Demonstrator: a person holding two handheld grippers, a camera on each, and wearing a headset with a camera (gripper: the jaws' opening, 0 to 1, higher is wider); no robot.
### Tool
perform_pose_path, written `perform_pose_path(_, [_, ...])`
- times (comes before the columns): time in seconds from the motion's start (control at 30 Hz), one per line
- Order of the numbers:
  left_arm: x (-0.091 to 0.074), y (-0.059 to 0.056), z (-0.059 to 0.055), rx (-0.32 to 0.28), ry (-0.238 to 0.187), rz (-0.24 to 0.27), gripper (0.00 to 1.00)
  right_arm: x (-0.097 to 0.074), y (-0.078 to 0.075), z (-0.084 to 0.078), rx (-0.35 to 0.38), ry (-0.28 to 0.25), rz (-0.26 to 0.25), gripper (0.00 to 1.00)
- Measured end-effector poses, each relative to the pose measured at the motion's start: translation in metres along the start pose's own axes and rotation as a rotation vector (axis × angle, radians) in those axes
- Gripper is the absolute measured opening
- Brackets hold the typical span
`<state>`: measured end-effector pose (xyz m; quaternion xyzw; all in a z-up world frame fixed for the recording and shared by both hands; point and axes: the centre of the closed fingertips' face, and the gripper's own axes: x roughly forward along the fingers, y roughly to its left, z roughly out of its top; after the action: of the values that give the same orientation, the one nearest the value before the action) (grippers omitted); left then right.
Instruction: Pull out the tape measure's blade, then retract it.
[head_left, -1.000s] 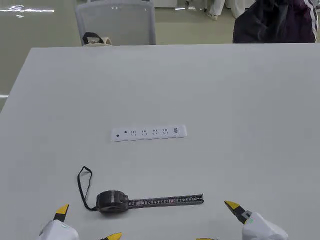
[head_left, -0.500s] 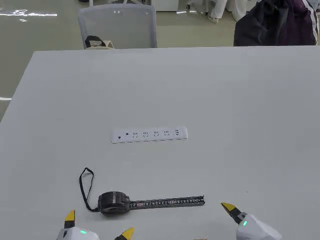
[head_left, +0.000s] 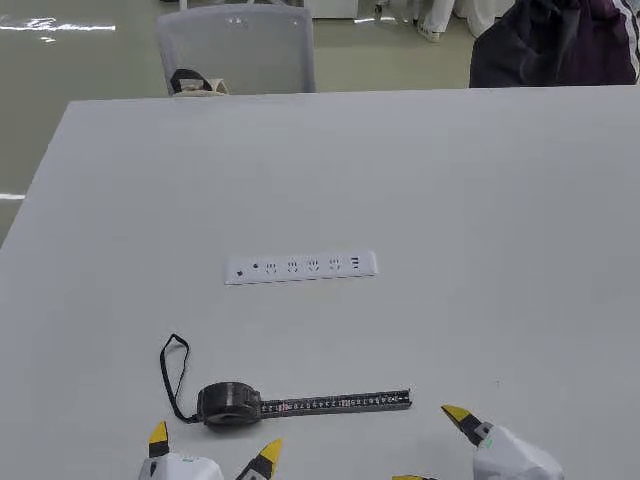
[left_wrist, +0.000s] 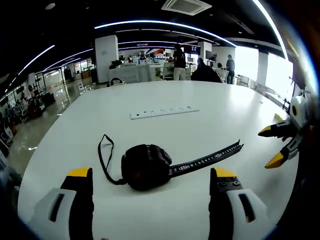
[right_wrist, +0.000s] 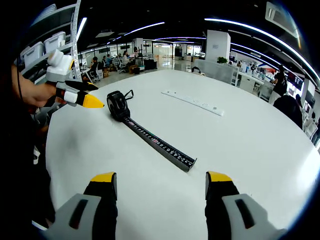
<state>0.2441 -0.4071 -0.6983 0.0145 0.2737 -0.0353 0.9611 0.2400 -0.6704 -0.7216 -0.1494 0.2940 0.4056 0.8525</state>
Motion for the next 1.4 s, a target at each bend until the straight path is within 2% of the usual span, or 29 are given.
perform_pose_path(0.03, [0.002, 0.0, 0.0, -0.023, -0.007, 0.0, 0.97, 0.0, -0.001, 0.0, -0.016, -0.002, 0.007, 0.71])
perform_pose_path(0.07, [0.003, 0.002, 0.0, -0.017, -0.018, 0.015, 0.97, 0.001, -0.002, -0.001, -0.06, 0.003, 0.017, 0.69])
perform_pose_path(0.1, [0.005, 0.002, -0.001, -0.011, -0.018, 0.016, 0.97, 0.001, -0.003, -0.002, -0.074, 0.008, 0.02, 0.68])
perform_pose_path(0.23, [0.014, 0.003, -0.004, -0.037, -0.034, 0.028, 0.92, 0.004, -0.007, -0.004, -0.109, 0.009, 0.049, 0.63])
perform_pose_path(0.3, [0.02, 0.001, -0.009, -0.06, -0.025, 0.019, 0.91, 0.006, -0.009, -0.004, -0.115, 0.007, 0.068, 0.61])
perform_pose_path(0.37, [0.023, 0.002, -0.012, -0.056, -0.031, 0.028, 0.9, 0.007, -0.01, -0.003, -0.126, 0.002, 0.086, 0.6])
perform_pose_path(0.53, [0.026, 0.002, -0.009, -0.047, -0.046, 0.055, 0.87, 0.012, -0.016, -0.005, -0.149, 0.008, 0.122, 0.56])
perform_pose_path(0.9, [0.04, 0.011, -0.01, -0.054, -0.031, 0.105, 0.82, 0.025, -0.03, -0.005, -0.2, 0.0, 0.22, 0.46])
perform_pose_path(1.03, [0.041, 0.011, -0.007, -0.057, -0.032, 0.108, 0.79, 0.029, -0.034, -0.006, -0.225, 0.009, 0.258, 0.42])
perform_pose_path(1.27, [0.045, 0.011, -0.011, -0.084, -0.022, 0.114, 0.77, 0.039, -0.043, -0.011, -0.277, 0.046, 0.335, 0.36])
perform_pose_path(1.4, [0.048, 0.01, -0.008, -0.068, -0.031, 0.11, 0.77, 0.045, -0.046, -0.011, -0.285, 0.054, 0.376, 0.34])
